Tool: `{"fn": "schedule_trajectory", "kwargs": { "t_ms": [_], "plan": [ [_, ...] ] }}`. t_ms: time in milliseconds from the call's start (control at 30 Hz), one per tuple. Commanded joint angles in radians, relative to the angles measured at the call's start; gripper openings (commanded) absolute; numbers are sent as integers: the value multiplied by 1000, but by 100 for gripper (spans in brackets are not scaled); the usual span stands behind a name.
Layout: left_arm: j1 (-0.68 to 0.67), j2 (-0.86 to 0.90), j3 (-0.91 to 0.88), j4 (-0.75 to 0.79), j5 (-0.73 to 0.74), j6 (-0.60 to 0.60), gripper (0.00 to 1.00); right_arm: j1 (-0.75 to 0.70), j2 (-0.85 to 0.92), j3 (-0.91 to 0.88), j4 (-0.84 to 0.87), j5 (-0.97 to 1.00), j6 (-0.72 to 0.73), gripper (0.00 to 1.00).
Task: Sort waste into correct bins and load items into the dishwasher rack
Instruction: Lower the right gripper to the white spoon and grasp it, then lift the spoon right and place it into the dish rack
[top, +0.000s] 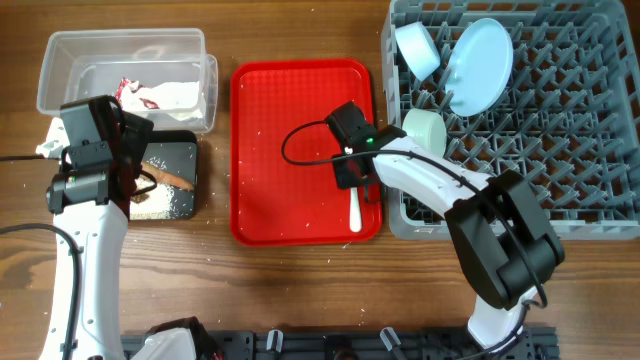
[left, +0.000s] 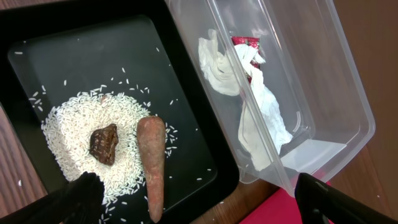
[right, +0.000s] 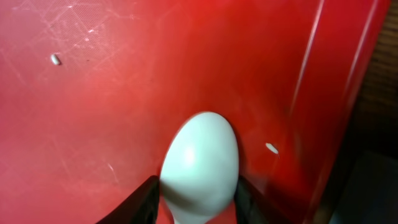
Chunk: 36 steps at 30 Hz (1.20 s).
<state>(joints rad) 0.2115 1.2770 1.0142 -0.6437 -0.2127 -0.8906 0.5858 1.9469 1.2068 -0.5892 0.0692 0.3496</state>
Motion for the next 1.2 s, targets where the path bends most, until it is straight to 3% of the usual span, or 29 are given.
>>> {"fn": "schedule_trajectory", "kwargs": {
  "t_ms": [0,100,200,467,633,800,967,1167],
  "plan": [
    [4,-2,14,0,-13,23,100,-12,70,-25,12,-37,-6,52],
    [4,-1,14,0,-13,23,100,-42,70,-25,47,-80,-10,52],
    [4,-2,14,0,-13,23,100,-64,71,-25,74,-129,-37,41],
    [4,-2,14,0,-13,23,100,-64,70,-25,9,-161,-35,35],
    [4,-1,14,0,-13,23,100,-64,70,-19,-5,-161,-35,25],
    [4,-1,14,0,-13,23,100,-64,69,21,-56,-161,-35,4],
    [4,-2,14,0,-13,23,100,-64,69,52,-81,-160,-36,4],
    [4,-2,14,0,-13,23,100,-64,23,277,-272,-160,-88,4]
  ]
}}
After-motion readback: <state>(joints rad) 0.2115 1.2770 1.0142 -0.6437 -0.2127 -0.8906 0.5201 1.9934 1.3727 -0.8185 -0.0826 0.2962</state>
